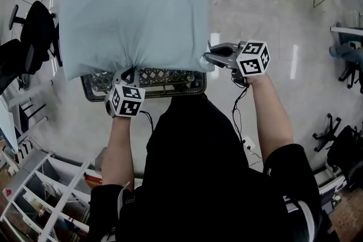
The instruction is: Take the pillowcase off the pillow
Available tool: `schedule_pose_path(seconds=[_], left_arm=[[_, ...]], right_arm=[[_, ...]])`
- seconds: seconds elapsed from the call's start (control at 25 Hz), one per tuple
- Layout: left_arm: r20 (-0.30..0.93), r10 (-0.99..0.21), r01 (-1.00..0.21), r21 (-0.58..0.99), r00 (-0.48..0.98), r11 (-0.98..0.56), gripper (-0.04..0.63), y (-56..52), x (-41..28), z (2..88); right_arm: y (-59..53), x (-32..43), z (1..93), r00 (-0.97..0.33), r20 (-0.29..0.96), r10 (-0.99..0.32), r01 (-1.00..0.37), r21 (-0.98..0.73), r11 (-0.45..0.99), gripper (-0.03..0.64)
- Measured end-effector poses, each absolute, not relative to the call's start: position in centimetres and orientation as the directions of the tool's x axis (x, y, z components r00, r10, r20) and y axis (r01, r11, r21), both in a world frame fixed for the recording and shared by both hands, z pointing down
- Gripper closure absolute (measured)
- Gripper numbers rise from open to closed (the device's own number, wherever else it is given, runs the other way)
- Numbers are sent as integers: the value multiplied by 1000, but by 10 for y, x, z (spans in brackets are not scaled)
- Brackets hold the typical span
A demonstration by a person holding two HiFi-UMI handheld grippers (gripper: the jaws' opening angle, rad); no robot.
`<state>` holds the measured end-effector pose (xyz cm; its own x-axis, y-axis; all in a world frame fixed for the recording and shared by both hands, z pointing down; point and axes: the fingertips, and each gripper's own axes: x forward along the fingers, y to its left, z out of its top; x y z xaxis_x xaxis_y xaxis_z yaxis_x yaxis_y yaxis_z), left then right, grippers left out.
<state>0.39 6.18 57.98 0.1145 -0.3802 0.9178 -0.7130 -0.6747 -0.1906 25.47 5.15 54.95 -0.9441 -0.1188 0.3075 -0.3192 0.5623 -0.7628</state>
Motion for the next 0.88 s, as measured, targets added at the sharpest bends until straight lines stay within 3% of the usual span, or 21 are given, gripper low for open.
schedule_pose_path(seconds=[0.24,0.4,0.48,0.6,0.68,0.76,0.88], left_arm=[[889,-441,-751,-203,128,-628,589,56,-23,552],[869,-495,-844,-257,11,-470,591,42,-84,537],[836,-528,-849,-166,148,-501,591,39,-59,516],[775,-503,-715,-97,382,-692,573,51,44,498],[754,-454,-613,-87,475,-786,441,63,106,502],[772,-421,-540,-122,475,-833,391,68,141,515],[820,-410,-469,-201,401,-860,416,69,146,536]], right_arm=[[35,268,527,-947,313,-73,-292,-742,603,591],[24,283,532,-928,352,-120,-356,-746,562,594],[25,283,531,-923,363,-127,-369,-744,558,594],[32,267,523,-929,353,-109,-349,-742,573,595],[40,254,521,-933,348,-94,-336,-746,575,595],[49,243,519,-934,349,-82,-330,-746,578,595],[57,241,523,-918,386,-93,-366,-729,578,594]])
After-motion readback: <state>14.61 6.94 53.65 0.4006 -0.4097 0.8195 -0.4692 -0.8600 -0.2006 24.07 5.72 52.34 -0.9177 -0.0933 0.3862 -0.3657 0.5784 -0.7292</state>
